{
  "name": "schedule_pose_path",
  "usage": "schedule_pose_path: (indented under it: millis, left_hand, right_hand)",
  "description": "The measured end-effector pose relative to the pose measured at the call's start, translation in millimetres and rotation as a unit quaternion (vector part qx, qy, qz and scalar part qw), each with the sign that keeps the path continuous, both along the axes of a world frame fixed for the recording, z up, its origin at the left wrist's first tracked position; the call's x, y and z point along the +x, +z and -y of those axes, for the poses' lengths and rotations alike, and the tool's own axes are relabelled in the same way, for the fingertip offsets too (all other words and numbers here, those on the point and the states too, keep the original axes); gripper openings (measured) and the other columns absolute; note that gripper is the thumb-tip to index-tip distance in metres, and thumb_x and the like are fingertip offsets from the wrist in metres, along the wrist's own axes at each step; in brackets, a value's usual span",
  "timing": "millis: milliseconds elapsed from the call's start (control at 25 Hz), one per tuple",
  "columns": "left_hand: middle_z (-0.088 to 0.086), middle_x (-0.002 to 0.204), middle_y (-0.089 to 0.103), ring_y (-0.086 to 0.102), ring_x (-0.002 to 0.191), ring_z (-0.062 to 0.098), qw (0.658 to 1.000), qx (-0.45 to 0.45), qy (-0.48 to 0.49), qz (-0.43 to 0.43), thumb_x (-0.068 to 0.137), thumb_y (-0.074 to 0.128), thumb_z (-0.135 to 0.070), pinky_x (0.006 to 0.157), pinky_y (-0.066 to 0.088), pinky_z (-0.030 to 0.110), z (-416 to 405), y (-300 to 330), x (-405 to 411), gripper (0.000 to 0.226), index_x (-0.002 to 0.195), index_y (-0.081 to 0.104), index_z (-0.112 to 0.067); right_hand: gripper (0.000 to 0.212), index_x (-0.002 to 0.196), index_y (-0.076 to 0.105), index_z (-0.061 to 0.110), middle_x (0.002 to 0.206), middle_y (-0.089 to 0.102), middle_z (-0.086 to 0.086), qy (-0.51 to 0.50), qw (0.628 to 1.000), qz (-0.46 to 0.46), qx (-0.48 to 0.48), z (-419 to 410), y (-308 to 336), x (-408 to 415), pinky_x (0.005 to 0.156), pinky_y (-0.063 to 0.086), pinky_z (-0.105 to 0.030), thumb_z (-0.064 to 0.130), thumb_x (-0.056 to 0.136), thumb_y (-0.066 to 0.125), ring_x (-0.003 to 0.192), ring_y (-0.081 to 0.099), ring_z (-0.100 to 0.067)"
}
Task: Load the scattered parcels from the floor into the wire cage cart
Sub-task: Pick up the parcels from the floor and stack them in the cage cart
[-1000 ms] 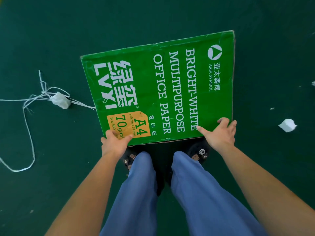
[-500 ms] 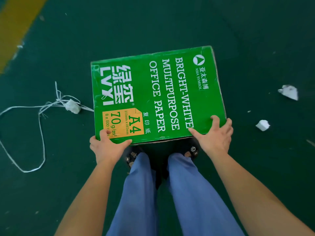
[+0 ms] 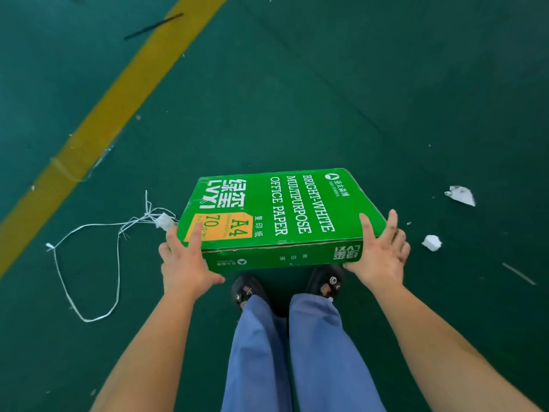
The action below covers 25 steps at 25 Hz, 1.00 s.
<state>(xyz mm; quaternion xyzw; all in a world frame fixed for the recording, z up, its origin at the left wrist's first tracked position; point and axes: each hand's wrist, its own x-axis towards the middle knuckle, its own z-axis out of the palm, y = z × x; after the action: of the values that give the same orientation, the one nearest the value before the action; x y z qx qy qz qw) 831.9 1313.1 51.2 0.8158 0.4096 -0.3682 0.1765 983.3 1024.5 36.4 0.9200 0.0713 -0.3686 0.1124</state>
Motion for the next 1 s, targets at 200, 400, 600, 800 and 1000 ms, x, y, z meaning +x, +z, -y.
schedule_pose_path:
  millis: [200,400,600,800,1000]
  left_hand:
    - [0.012,0.15,-0.001,0.02,0.133,0.042,0.993,0.045,-0.098,-0.041,0.059,0.087,-0.046,0.104,0.039,0.049,-8,-4,1,0.121,0.152,0.008,-0.035]
    - [0.008,0.148,0.024,0.016,0.142,0.038,0.973,0.105,-0.192,-0.079,0.077,0.072,-0.046,0.114,0.014,0.062,-6,-6,18,0.106,0.152,0.001,-0.022]
    - [0.002,0.146,0.028,0.024,0.138,0.025,0.941,0.059,-0.333,-0.014,0.084,0.067,-0.027,0.111,0.012,0.067,16,-16,35,0.105,0.152,-0.013,-0.027]
    - [0.005,0.142,0.032,0.032,0.131,0.026,0.934,0.063,-0.349,-0.031,0.084,0.065,-0.027,0.113,0.014,0.064,14,-15,43,0.107,0.151,-0.019,-0.027]
    - [0.009,0.152,0.018,0.024,0.139,0.031,0.929,0.068,-0.363,-0.03,0.081,0.066,-0.045,0.111,0.018,0.063,12,-14,56,0.128,0.122,-0.054,-0.032]
  right_hand:
    - [0.097,0.149,0.018,0.023,0.156,0.014,-0.016,0.13,0.99,0.024,-0.049,3,7,2,0.112,0.017,-0.047,0.07,0.075,0.06,0.139,0.018,-0.039]
    - [0.1,0.144,0.031,0.003,0.149,0.033,-0.018,0.222,0.974,0.039,-0.001,-2,1,15,0.12,0.006,-0.048,0.063,0.072,0.068,0.144,0.019,-0.035]
    - [0.105,0.145,0.032,0.015,0.139,0.043,-0.022,0.221,0.972,0.067,0.04,-1,-8,8,0.115,0.003,-0.045,0.05,0.06,0.083,0.135,0.033,-0.038]
    - [0.114,0.135,0.028,0.024,0.133,0.037,-0.017,0.248,0.957,0.107,0.103,-26,-23,-2,0.111,0.007,-0.053,0.03,0.04,0.091,0.127,0.029,-0.032]
    - [0.085,0.146,0.019,0.029,0.149,0.029,-0.009,0.295,0.95,0.019,0.097,-60,-14,4,0.115,0.01,-0.052,0.032,0.079,0.073,0.136,0.027,-0.03]
